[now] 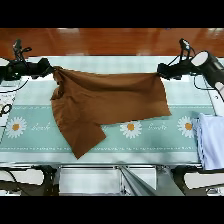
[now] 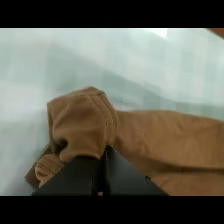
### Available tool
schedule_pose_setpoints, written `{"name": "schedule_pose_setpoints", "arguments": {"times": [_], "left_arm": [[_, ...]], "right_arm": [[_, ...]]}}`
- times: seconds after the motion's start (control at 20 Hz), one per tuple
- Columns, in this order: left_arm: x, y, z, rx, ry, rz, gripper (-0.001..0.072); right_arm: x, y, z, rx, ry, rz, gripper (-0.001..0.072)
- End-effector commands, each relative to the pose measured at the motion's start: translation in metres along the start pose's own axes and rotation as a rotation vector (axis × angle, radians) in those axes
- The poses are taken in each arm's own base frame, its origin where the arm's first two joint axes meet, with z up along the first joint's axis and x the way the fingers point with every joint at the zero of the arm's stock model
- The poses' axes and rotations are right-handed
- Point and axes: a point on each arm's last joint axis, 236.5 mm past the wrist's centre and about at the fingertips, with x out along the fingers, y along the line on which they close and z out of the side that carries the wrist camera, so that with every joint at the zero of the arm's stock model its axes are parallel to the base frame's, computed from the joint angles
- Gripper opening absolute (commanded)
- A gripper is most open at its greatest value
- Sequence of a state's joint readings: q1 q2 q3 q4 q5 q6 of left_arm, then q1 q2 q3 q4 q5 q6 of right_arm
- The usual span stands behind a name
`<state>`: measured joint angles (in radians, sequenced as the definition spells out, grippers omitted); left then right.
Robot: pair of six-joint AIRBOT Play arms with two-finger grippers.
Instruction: Fold the shirts.
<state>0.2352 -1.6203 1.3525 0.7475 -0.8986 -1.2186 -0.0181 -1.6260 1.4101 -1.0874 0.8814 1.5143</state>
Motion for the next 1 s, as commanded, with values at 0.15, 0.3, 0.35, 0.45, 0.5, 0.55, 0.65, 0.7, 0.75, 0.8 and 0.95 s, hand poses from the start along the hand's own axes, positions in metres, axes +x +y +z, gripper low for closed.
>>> {"name": "schedule_pose_setpoints", "arguments": {"times": [0.15,0.3,0.35,0.45,0.5,0.55,0.65,0.7,0.75,0.8,0.95], "left_arm": [[-0.025,0.006,-0.047,-0.084,0.288,-0.058,0.0507],[-0.073,0.027,-0.079,-0.178,0.438,-0.008,0.0507],[-0.088,0.027,-0.083,-0.175,0.429,-0.004,0.0507],[-0.109,0.024,-0.096,-0.142,0.371,0.004,0.0507],[-0.114,0.027,-0.106,-0.160,0.324,0.025,0.0507],[-0.117,0.031,-0.122,-0.167,0.277,0.048,0.0508],[-0.120,0.047,-0.163,-0.210,0.205,0.098,0.0507],[-0.122,0.057,-0.183,-0.252,0.182,0.118,0.0507],[-0.125,0.063,-0.199,-0.287,0.174,0.121,0.0507],[-0.126,0.068,-0.214,-0.337,0.182,0.117,0.0507],[-0.125,0.074,-0.238,-0.433,0.263,0.075,0.0507]], "right_arm": [[-0.037,0.005,-0.010,0.031,0.189,0.081,0.0404],[-0.098,-0.027,-0.013,0.049,0.185,-0.012,0.0402],[-0.117,-0.040,-0.015,0.058,0.158,-0.060,0.0402],[-0.141,-0.067,-0.042,0.099,0.151,-0.128,0.0402],[-0.140,-0.078,-0.069,0.128,0.165,-0.141,0.0402],[-0.134,-0.084,-0.100,0.155,0.169,-0.136,0.0403],[-0.121,-0.083,-0.150,0.192,0.145,-0.079,0.0406],[-0.118,-0.078,-0.171,0.218,0.127,-0.035,0.0407],[-0.117,-0.073,-0.184,0.235,0.110,0.010,0.0407],[-0.118,-0.065,-0.194,0.241,0.099,0.055,0.0407],[-0.126,-0.053,-0.203,0.216,0.091,0.093,0.0406]]}}
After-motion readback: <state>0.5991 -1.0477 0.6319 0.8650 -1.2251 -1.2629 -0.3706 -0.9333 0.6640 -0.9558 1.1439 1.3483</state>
